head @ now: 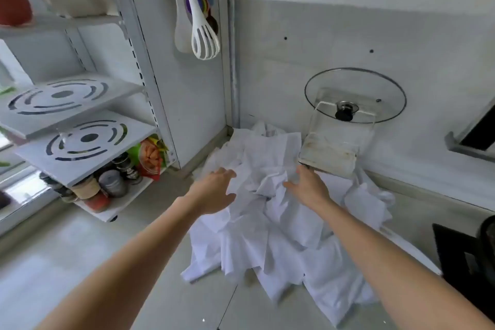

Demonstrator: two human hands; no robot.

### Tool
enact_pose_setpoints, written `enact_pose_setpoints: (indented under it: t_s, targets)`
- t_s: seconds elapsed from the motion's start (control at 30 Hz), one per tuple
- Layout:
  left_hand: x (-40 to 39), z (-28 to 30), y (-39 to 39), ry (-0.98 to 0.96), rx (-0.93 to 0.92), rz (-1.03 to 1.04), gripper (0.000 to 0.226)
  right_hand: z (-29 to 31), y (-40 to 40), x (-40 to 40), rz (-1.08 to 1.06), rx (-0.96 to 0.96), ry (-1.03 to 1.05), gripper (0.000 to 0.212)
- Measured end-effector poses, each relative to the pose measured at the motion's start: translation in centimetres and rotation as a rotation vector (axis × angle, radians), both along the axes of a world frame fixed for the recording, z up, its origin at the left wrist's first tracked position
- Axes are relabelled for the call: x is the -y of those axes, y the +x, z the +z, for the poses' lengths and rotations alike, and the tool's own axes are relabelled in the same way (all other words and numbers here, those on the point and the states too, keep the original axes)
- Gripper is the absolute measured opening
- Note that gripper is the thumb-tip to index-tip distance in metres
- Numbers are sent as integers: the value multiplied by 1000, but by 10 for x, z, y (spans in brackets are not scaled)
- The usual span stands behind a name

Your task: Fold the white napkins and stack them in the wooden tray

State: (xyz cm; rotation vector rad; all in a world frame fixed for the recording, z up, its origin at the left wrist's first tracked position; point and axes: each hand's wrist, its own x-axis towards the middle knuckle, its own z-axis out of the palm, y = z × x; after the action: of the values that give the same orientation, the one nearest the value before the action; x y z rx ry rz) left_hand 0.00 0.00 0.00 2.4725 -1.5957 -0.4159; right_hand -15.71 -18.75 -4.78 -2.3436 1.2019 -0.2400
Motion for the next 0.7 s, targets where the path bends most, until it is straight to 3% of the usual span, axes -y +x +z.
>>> enact_pose_setpoints:
  t_s: [0.1, 0.17, 0.23, 0.43, 0.53, 0.7]
  targets:
    - [25, -11, 7, 32, -30, 39, 52, -24, 21, 24, -32, 49, 157, 45]
    - [40, -13, 12, 38, -73, 74, 52, -38, 34, 34, -17, 70, 191, 23]
    - [53, -17, 13, 37, -144, 85, 55, -44, 40, 47, -24, 178, 224, 34]
    - [85, -10, 17, -192, -386, 184, 67, 22, 52, 72, -30, 693, 351, 23]
    - [108, 5, 18, -362, -585, 224, 72, 64, 49, 81, 72, 805, 291, 29]
    - [138, 38, -4, -556, -817, 95, 32, 123, 31, 90, 227, 831, 105, 36]
